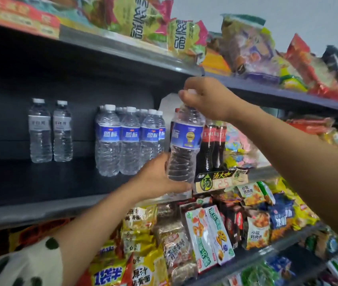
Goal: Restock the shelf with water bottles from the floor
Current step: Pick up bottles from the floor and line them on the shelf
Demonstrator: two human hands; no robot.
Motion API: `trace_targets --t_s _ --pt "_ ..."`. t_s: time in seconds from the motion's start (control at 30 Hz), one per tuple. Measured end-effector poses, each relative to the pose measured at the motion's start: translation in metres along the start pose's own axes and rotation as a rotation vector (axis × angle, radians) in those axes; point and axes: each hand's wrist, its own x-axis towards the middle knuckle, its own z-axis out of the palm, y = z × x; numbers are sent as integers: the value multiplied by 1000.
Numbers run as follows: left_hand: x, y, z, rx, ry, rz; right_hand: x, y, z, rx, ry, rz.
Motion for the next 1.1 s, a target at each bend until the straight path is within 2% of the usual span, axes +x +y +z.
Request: trace_targets --t_s 0.03,0.07,0.13,0.2,0.3,0.4,0.6,0.87,1.1 --pt "11 -2 0 -62 -42 -13 5 8 3 23 4 -28" --pt "24 -5 1 -43 -5 -22 11 16 6 41 7 -44" --pt "47 -8 5 134 186 -57 22 36 13 28 1 -32" --pt "63 -9 13 362 371 -115 33 54 21 -119 -9 41" --pt "82 -14 22 541 512 -175 49 74 38 -245 33 92" --pt "97 -25 23 504 471 -177 64 83 60 -191 35 63" --pt "111 -54 9 501 368 -194 85 103 116 -164 -120 -68" --pt "129 -89 -5 613 371 -285 106 131 158 -120 -191 9" --pt "135 -100 -2 635 376 -268 125 138 188 -84 -201 42"
